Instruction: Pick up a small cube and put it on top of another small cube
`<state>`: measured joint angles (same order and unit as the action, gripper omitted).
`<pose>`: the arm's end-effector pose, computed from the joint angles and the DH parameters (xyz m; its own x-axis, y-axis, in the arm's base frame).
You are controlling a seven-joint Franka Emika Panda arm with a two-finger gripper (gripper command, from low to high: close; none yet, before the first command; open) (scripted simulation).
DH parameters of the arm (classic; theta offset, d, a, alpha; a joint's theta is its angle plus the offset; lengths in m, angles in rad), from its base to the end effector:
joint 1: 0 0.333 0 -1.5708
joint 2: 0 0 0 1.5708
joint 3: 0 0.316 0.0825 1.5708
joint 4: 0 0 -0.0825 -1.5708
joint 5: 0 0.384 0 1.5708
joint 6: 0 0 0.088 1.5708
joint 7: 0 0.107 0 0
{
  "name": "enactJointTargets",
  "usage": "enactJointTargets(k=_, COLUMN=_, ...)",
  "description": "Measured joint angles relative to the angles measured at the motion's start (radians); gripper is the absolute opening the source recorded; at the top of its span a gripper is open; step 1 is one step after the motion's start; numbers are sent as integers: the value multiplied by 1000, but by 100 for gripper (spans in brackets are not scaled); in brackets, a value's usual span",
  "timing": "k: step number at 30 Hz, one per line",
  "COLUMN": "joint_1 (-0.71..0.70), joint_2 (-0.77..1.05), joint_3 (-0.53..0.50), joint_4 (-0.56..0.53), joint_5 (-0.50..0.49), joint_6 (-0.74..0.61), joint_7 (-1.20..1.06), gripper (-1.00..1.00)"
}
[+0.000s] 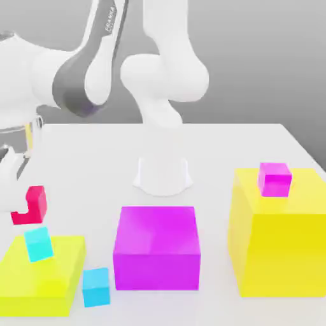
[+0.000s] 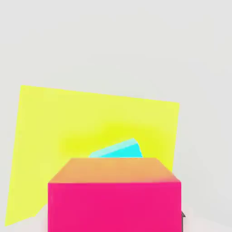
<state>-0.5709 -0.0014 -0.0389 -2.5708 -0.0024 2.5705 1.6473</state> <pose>0.3668 -0.2562 0.2640 -0.6321 -0.7749 0.0012 -0.7749 0.6321 -0.0012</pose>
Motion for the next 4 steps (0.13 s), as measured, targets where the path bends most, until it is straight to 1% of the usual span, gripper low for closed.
enactJointTargets(k=1, joint_1=-2, joint_2=32, joint_3=2, joint_4=-6, joint_5=4, joint_6=38, joint_7=-2, gripper=-100)
enactJointTargets(k=2, joint_1=-1, joint_2=54, joint_3=3, joint_4=-10, joint_5=6, joint_6=64, joint_7=-4, gripper=100)
enactJointTargets(k=4, joint_1=-1, joint_2=54, joint_3=3, joint_4=-10, joint_5=6, joint_6=64, joint_7=-4, gripper=100)
